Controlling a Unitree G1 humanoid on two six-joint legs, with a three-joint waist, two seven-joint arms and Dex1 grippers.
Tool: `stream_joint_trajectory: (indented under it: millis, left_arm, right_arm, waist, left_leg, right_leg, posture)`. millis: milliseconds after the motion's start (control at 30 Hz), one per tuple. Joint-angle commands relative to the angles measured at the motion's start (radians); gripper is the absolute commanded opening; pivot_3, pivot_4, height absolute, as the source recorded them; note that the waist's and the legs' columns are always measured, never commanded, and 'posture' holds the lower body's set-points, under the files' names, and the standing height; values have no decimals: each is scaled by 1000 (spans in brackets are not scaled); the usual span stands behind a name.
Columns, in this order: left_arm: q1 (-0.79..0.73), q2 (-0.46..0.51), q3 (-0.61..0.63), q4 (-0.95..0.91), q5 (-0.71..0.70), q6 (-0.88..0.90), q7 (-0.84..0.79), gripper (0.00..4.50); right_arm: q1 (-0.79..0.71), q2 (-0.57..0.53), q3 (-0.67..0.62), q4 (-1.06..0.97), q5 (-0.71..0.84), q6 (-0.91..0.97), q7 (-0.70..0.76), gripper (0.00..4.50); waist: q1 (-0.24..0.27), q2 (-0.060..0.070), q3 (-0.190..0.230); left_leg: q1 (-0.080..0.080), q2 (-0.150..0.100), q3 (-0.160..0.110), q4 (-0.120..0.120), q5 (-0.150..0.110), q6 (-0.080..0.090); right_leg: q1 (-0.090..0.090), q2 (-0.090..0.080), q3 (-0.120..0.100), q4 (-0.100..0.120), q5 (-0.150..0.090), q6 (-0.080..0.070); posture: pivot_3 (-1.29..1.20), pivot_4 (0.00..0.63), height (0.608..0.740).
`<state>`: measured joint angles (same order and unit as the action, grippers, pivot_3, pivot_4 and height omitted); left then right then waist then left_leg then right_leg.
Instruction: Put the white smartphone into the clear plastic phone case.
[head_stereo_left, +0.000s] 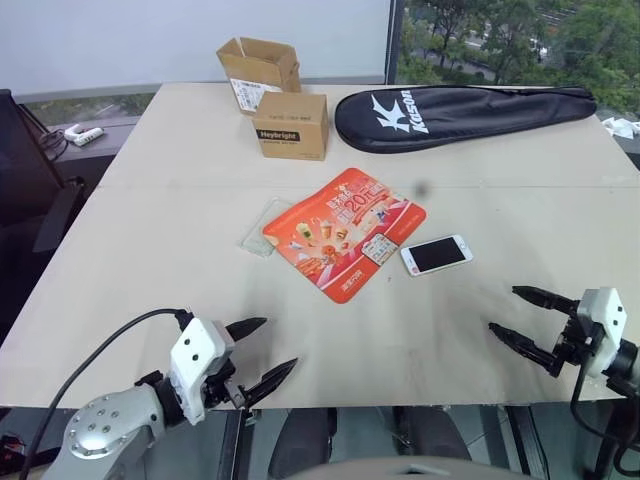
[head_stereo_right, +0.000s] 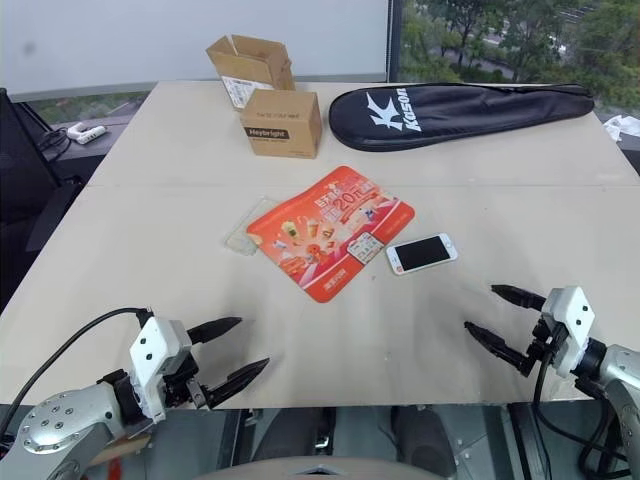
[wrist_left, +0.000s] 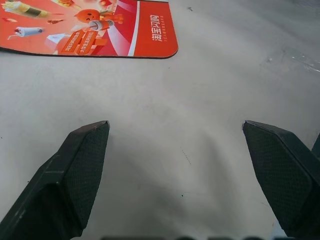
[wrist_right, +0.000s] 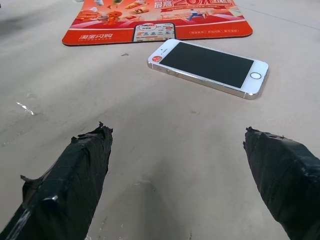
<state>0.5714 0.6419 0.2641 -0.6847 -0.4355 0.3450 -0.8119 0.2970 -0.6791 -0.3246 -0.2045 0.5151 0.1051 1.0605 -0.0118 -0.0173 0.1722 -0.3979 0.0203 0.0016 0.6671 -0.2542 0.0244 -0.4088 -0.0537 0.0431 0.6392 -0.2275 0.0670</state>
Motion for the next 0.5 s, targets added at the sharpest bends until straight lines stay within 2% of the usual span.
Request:
stream_joint_trajectory:
  millis: [33,500]
  left_arm:
    - [-1,1,5,5,-16,-6,-7,4443]
    - [-16,-10,23,38,-36,-11,-5,4443]
  right_arm:
    - [-14,0,-6,2,9,-19,15,4500]
    - [-45,9,9,32,7,-33,38,4500]
  waist:
    - [0,0,0]
    - [0,0,0]
  left_leg:
    - [0,0,0,0,0,0]
    - [0,0,0,0,0,0]
  right_leg:
    - [0,0,0,0,0,0]
    - [0,0,0,0,0,0]
  posture:
    - [0,150,740]
    - [0,150,740]
